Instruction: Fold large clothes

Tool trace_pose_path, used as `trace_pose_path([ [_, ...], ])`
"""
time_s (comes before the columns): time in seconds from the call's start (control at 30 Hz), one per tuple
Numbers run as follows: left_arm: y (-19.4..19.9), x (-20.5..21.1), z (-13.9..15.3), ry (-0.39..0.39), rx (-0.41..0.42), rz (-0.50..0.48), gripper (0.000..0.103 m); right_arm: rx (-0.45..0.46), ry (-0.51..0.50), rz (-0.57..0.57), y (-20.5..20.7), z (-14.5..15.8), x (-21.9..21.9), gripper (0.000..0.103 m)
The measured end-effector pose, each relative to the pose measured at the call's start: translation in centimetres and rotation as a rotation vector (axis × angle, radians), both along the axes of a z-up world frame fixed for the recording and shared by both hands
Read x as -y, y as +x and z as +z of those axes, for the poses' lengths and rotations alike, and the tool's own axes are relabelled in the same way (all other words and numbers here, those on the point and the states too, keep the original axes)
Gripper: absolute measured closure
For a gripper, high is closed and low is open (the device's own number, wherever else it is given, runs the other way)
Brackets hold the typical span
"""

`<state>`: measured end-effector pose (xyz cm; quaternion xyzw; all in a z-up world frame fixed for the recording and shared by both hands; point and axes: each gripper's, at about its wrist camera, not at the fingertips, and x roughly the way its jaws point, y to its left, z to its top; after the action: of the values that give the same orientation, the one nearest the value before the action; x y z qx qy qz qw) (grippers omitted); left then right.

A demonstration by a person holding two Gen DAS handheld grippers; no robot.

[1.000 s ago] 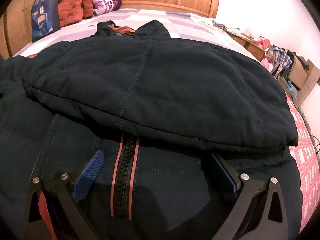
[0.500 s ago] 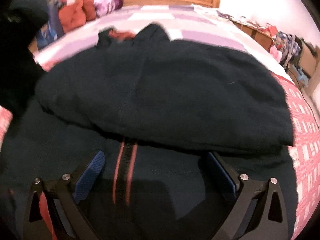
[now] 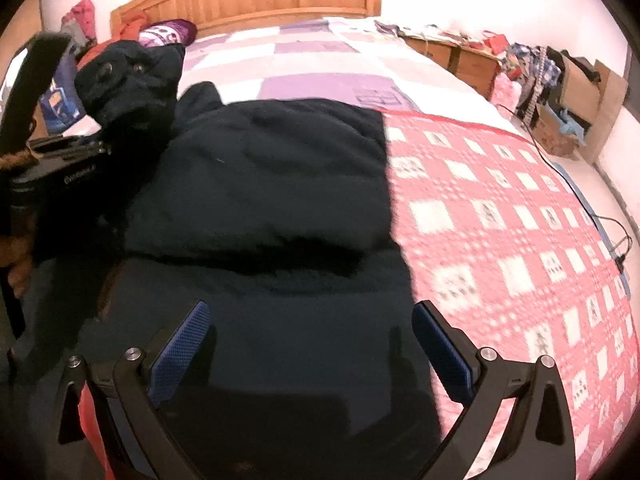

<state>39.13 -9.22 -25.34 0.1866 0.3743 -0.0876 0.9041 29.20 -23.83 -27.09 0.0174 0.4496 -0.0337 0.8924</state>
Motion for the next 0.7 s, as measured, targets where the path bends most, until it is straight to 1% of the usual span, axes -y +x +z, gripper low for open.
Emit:
trace_pose_path([
  [0.07,-0.6,0.8,0.0,0.008,0.0,-0.023,0.072,-0.008,0.005,-0.009,-0.9,-0.3,0.9,0.0],
  [0.1,-1.0,1.2,0.1,0.005,-0.002,-0.036,0.065,-0.012,0.011,-0.014,-1.3,-0.4,1.4,0.0],
  [0.17,-1.7,2.0,0.6,-0.017,-0.001,-0.063,0.061,-0.02,0.027,-0.026,-1.7,-0.6,2.2,0.0],
  [0.23,-2.2,3.2,1.2,-0.076,-0.009,-0.109,0.046,-0.023,0.04,-0.039,-1.9,-0.6,2.5,0.0],
  [0.3,-3.3,3.8,2.1,-0.146,-0.017,-0.164,0.041,-0.019,0.047,-0.047,-1.7,-0.3,2.6,0.0],
  [0.37,-4.6,4.2,3.2,-0.196,-0.015,-0.227,0.04,-0.01,0.043,-0.051,-1.5,0.0,2.7,0.0],
  [0.43,-5.7,3.7,4.4,-0.234,0.006,-0.244,0.04,-0.006,0.04,-0.054,-1.1,0.3,2.6,0.0],
  [0.5,-6.2,1.4,5.2,-0.269,0.024,-0.198,0.04,-0.002,0.034,-0.058,-0.9,0.6,2.6,0.0],
  [0.57,-6.1,-1.4,5.2,-0.262,0.039,-0.121,0.04,0.004,0.03,-0.055,-0.7,1.1,2.5,0.0],
  [0.6,-6.0,-4.0,5.1,-0.248,0.046,-0.049,0.04,0.005,0.026,-0.053,-0.5,1.2,2.4,0.0],
  [0.63,-5.6,-5.5,4.8,-0.235,0.048,0.0,0.04,0.008,0.023,-0.051,-0.4,1.3,2.3,0.0],
  [0.7,-5.0,-10.7,4.2,-0.197,0.047,0.139,0.04,0.015,0.028,-0.052,-0.1,1.6,2.1,0.0],
])
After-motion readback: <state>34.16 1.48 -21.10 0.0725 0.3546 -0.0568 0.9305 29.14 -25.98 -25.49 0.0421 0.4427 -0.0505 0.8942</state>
